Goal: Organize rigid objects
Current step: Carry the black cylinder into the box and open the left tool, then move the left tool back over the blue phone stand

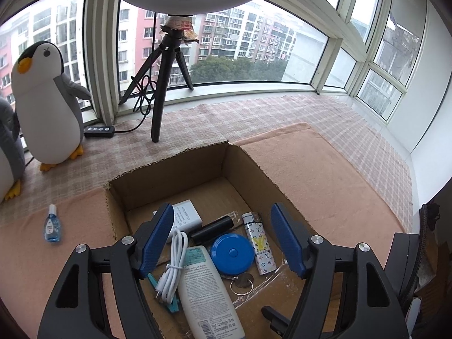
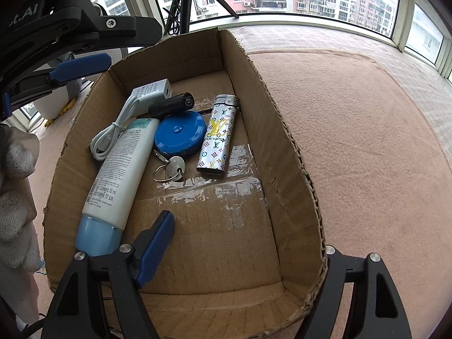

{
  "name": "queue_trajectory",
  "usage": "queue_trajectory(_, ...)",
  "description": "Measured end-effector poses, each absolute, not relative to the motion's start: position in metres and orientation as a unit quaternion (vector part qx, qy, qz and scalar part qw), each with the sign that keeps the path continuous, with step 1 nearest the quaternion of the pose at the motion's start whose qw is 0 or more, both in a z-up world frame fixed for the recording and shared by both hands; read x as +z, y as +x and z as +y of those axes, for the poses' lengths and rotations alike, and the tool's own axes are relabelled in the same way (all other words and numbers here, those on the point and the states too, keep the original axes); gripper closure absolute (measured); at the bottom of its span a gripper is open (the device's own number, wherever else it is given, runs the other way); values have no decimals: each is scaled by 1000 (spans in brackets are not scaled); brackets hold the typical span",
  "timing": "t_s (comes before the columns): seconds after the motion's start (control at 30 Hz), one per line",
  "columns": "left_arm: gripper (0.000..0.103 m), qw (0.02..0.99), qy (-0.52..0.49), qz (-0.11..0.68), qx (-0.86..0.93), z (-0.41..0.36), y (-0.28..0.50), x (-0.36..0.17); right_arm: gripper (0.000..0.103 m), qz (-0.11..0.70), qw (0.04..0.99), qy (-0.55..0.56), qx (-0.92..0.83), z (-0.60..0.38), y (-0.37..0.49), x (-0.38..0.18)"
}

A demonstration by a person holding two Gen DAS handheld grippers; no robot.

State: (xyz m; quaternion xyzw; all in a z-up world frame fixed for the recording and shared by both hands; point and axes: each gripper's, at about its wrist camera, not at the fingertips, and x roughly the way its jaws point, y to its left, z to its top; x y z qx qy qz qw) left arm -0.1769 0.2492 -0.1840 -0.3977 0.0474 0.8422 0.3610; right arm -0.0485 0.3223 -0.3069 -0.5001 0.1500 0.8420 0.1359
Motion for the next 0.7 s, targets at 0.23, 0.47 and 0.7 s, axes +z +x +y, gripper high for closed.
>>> queue_trajectory(0.23, 32, 350, -395, 51, 848, 242, -175, -177, 29, 149, 137, -501, 841, 325, -49, -307)
queue_trajectory(0.47, 32, 338, -392, 58, 854, 219, -171, -167, 29, 148, 137, -501, 841, 332, -45, -307)
queue_trajectory(0.7, 32, 312, -394, 70, 862, 185, -164, -168, 28, 147, 138, -502, 841, 335, -43, -307)
